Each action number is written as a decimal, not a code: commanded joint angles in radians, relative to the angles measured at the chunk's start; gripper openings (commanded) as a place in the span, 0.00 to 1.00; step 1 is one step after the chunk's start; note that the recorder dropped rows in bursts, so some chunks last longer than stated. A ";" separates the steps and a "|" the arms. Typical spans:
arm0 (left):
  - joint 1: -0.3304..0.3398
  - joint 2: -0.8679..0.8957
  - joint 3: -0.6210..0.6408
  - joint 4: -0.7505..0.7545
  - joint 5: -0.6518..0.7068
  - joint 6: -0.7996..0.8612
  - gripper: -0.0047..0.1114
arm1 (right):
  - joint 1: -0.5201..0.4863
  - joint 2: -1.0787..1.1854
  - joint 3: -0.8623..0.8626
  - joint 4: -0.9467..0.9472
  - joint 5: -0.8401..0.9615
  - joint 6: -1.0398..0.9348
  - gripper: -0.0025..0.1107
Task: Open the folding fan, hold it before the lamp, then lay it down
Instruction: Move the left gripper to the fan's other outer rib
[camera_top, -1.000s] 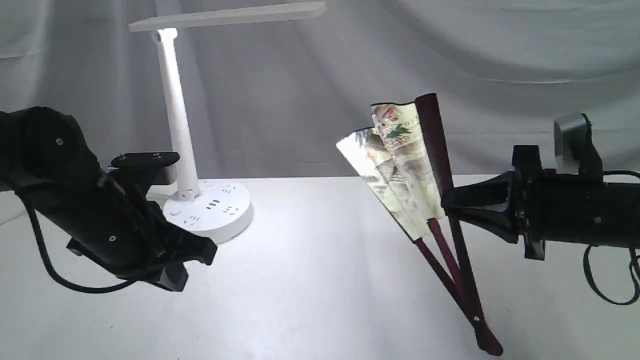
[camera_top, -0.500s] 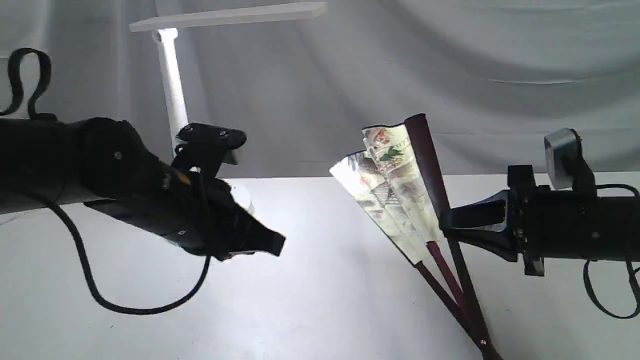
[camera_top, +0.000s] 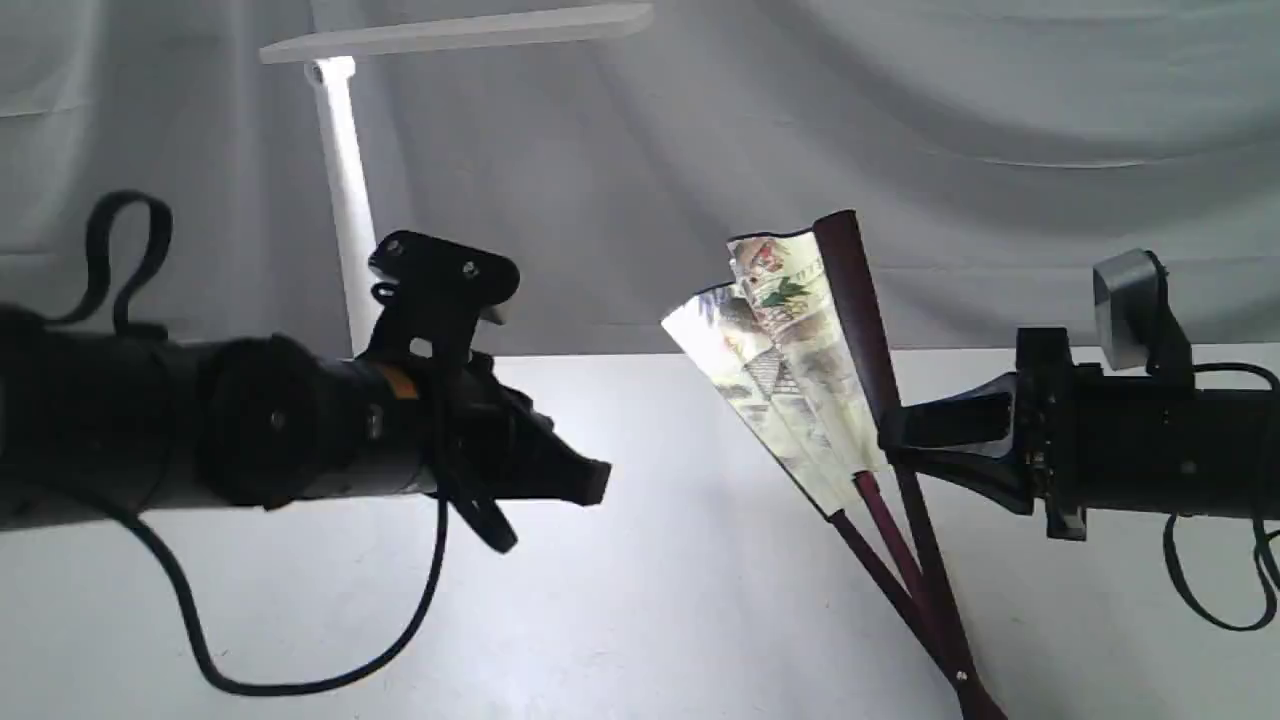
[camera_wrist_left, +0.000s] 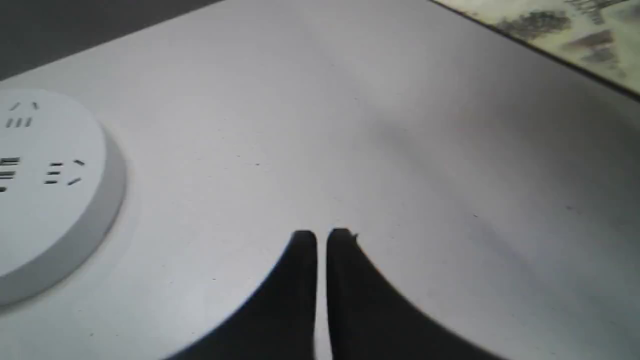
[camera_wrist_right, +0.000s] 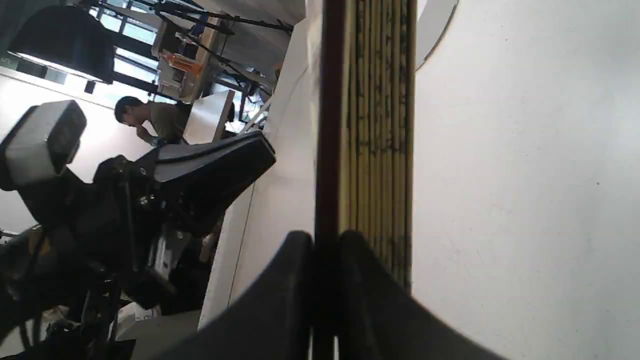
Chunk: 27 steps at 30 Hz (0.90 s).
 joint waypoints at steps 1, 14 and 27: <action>-0.006 0.000 0.104 -0.003 -0.225 -0.001 0.07 | -0.006 -0.006 0.001 0.021 0.017 -0.020 0.02; -0.006 0.000 0.353 0.312 -0.829 -0.473 0.07 | -0.006 -0.006 0.001 0.021 0.017 -0.027 0.02; -0.006 0.197 0.219 0.452 -0.885 -1.019 0.14 | -0.006 -0.006 0.001 -0.022 0.010 -0.095 0.02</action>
